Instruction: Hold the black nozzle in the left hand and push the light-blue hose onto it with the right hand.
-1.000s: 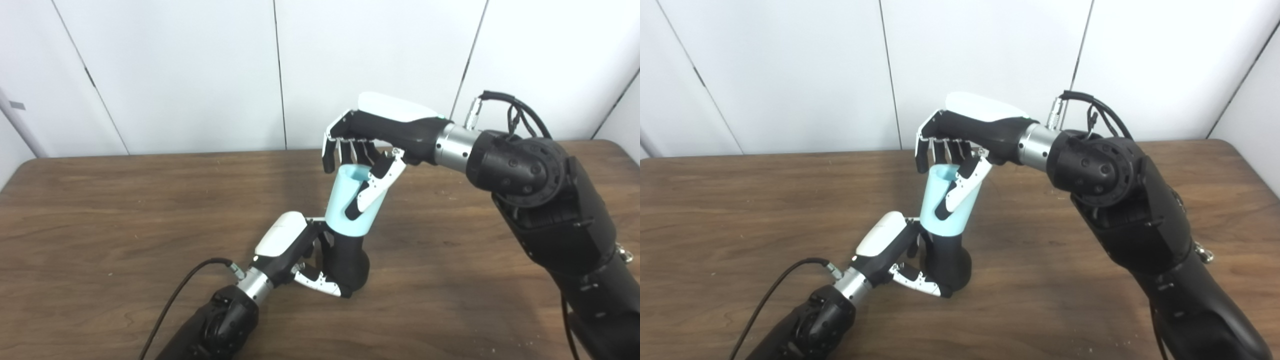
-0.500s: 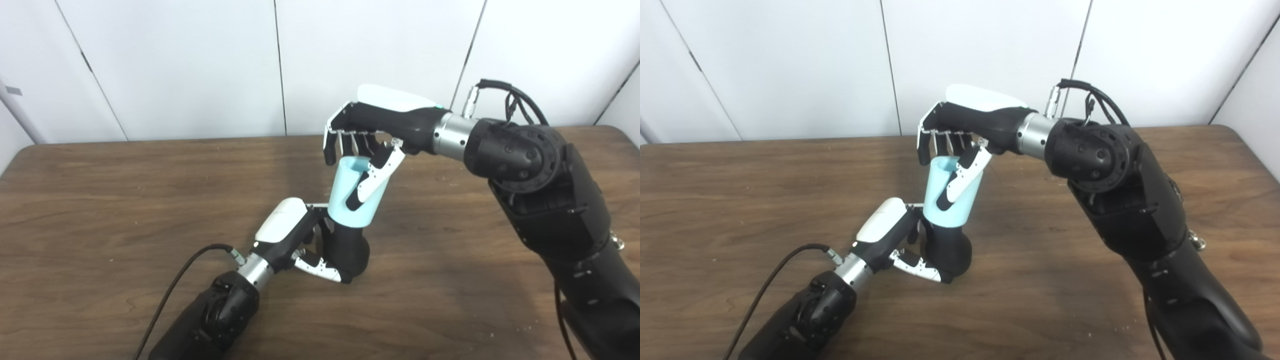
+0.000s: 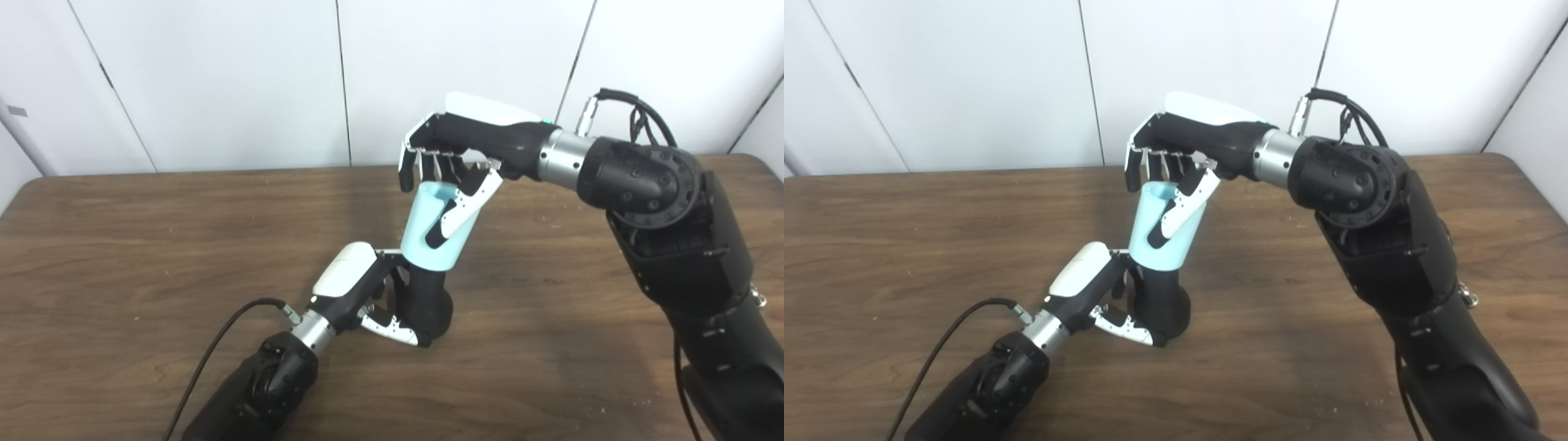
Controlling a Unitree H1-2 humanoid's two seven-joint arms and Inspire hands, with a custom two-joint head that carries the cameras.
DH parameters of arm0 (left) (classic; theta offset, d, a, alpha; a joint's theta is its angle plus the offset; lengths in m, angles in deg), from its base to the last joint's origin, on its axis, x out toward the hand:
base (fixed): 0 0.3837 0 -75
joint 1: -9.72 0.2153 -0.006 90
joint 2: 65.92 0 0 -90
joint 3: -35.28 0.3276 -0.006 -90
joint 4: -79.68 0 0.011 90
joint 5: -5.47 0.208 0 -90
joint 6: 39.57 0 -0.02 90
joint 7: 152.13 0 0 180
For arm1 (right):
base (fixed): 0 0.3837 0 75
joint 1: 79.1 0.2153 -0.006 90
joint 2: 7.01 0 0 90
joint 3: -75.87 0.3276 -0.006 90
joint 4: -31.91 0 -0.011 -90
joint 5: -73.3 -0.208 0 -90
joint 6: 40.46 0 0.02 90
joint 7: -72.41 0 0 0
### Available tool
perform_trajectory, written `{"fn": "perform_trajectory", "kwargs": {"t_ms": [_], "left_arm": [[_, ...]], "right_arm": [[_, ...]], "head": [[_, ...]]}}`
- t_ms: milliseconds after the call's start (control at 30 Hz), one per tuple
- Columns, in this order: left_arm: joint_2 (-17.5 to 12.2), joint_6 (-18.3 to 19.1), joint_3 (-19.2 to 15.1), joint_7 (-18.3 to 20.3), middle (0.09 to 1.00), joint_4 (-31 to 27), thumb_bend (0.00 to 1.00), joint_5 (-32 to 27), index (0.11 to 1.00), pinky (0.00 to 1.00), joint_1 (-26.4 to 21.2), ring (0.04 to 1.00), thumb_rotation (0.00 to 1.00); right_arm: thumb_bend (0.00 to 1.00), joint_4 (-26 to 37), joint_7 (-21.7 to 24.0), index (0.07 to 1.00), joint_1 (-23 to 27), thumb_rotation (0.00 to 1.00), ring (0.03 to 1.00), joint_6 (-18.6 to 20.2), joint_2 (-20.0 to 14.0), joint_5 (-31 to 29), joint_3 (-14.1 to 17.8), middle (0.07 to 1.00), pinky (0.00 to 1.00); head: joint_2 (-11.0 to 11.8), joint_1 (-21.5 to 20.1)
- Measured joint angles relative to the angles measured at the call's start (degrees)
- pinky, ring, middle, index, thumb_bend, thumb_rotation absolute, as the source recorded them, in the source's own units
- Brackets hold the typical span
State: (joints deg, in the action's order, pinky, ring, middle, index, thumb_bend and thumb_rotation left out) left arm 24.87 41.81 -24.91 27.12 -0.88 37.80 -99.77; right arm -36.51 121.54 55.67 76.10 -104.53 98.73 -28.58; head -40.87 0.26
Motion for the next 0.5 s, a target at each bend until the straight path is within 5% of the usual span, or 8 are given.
{"fn": "perform_trajectory", "kwargs": {"t_ms": [233, 500], "left_arm": [[0.0, 0.0, 0.0, 0.0, 0.421, 0.0, 0.52, 0.0, 0.487, 0.39, 0.0, 0.365, 0.08], [0.0, 0.0, 0.0, 0.0, 0.424, 0.0, 0.52, 0.0, 0.487, 0.39, 0.0, 0.368, 0.08]], "right_arm": [[0.51, 0.6, -2.2, 0.481, 0.3, 0.13, 0.346, -1.3, -0.8, 1.1, -1.1, 0.400, 0.29], [0.52, 0.7, -3.4, 0.481, 0.3, 0.13, 0.270, -2.2, -1.1, 3.4, -3.3, 0.351, 0.20]], "head": [[-0.1, -0.1], [-0.2, 0.0]]}}
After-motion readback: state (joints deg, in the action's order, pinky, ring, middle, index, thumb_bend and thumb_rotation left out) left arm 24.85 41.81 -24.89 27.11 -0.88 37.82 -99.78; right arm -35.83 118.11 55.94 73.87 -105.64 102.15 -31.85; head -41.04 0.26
